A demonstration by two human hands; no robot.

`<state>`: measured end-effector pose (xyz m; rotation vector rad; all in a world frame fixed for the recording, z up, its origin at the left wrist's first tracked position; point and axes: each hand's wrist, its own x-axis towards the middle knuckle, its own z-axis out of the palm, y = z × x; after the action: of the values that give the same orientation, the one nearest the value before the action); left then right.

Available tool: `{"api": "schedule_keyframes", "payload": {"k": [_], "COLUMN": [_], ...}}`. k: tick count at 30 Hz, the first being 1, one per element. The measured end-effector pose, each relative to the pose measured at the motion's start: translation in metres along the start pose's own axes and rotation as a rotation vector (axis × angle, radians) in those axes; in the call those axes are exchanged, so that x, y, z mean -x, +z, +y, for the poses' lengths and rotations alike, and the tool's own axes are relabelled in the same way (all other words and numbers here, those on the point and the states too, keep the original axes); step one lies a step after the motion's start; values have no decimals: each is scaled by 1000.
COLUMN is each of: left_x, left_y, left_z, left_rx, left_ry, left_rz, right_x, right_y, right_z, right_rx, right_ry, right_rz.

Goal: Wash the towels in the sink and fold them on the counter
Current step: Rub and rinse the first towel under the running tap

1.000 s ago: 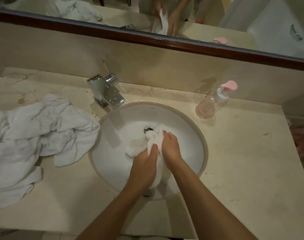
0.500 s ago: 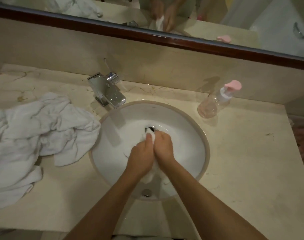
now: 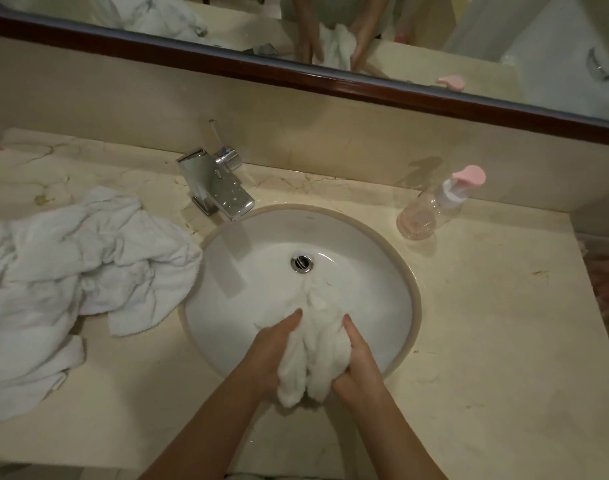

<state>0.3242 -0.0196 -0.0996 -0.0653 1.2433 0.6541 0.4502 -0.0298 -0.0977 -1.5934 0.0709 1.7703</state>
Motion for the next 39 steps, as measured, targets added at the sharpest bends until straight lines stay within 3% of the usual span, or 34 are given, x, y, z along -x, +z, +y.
{"api": "schedule_keyframes", "payload": {"k": [3,6,8,10,12,14,16,18,21,23,25,27,29,31,33,35,37,39], "left_x": [-19,-17,-1,18,36,23,5,6,25,10,-11,-10,9,28,27,12,-4,-14], "left_y": [-1,9,22,36,42,37,28,26,26,23,21,23,25,26,22,8,-16,-37], "left_z": [11,42,41,21,11,24,49,49,28,41,69,70,46,25,24,30,32,32], "left_rx": [-237,-206,-424,-712,-869,-992,-988,-942,-972,-967,-925,-986,-1046,-964,-874,-821,-726,-416], "left_ry": [247,366,433,609,722,736,667,665,798,787,644,615,691,754,745,708,670,593], "left_rz": [235,377,405,369,284,307,360,271,105,200,309,281,177,56,82,253,377,267], "right_x": [2,1,7,-3,-14,-15,-3,-4,-36,-30,-21,-28,-47,-59,-59,-43,-28,-23], "right_y": [7,20,35,46,53,56,59,66,68,71,76,76,76,71,56,40,19,-3], "right_z": [-1,-7,-15,-30,-46,-47,-40,-47,-75,-72,-47,-46,-64,-83,-91,-90,-84,-63], "right_rx": [215,257,401,496,428,510,815,864,654,746,1052,1112,1063,795,372,9,106,157], "right_ry": [-29,-218,-370,-507,-432,-440,-590,-688,-549,-511,-559,-623,-619,-436,-270,-187,-210,-147], "right_rz": [-53,-54,-16,135,186,93,-79,-12,224,108,-64,-16,176,274,246,66,88,137]}}
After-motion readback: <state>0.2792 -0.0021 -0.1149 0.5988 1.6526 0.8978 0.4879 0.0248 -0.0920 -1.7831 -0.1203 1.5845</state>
